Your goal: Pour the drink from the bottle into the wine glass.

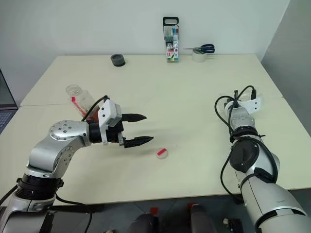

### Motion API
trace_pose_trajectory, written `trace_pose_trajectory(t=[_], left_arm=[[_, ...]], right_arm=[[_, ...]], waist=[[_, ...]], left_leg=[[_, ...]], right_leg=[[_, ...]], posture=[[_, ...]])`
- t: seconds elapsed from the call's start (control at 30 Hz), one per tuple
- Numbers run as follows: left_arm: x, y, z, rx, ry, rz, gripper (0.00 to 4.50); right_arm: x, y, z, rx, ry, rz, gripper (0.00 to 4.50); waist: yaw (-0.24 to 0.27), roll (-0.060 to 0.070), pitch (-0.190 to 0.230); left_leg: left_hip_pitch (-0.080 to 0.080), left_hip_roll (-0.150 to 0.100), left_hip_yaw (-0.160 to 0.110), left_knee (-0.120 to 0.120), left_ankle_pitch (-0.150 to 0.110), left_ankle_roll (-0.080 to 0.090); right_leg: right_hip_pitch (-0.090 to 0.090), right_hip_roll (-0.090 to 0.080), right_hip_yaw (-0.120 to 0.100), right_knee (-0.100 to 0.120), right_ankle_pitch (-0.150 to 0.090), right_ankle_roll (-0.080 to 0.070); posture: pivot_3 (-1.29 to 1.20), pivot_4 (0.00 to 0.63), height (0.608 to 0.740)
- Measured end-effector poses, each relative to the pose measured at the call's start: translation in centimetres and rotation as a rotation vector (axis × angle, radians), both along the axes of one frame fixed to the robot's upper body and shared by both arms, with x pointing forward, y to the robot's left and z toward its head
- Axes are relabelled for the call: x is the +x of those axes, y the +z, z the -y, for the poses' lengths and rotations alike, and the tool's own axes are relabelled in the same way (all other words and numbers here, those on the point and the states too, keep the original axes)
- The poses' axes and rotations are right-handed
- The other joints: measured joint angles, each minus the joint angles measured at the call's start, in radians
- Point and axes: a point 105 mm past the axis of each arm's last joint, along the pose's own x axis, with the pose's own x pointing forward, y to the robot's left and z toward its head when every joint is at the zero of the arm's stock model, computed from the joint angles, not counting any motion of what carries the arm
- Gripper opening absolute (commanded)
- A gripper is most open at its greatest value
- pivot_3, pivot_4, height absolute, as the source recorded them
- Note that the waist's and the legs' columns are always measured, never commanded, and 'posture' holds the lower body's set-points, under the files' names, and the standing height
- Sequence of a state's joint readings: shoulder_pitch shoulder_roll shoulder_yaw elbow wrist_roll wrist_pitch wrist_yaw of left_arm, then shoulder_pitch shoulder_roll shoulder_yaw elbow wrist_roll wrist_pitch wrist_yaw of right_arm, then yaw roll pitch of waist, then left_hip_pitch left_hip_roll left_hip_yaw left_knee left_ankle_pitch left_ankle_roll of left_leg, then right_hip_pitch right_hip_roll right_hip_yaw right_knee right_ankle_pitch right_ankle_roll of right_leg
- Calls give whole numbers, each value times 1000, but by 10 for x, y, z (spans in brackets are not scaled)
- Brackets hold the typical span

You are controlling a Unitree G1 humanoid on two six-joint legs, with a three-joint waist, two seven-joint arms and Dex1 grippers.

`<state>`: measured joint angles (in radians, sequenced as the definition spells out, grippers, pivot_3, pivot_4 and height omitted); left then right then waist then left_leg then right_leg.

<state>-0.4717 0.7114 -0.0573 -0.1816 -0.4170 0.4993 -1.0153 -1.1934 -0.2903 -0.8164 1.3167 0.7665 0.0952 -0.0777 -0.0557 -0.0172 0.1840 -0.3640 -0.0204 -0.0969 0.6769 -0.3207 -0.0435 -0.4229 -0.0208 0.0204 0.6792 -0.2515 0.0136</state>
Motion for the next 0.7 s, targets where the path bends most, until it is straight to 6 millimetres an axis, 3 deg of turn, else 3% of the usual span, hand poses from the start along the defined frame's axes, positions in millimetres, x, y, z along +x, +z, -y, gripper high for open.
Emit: trace_pose_trajectory(t=[0.7], left_arm=[[4,-3,-1,-7,12,9,4500]], right_arm=[[0,0,-1,43,-67,-37,135]], waist=[[0,0,0]], left_leg=[[0,0,-1,0,0,0]], right_leg=[[0,0,0,0,0,0]], posture=[[0,150,740]])
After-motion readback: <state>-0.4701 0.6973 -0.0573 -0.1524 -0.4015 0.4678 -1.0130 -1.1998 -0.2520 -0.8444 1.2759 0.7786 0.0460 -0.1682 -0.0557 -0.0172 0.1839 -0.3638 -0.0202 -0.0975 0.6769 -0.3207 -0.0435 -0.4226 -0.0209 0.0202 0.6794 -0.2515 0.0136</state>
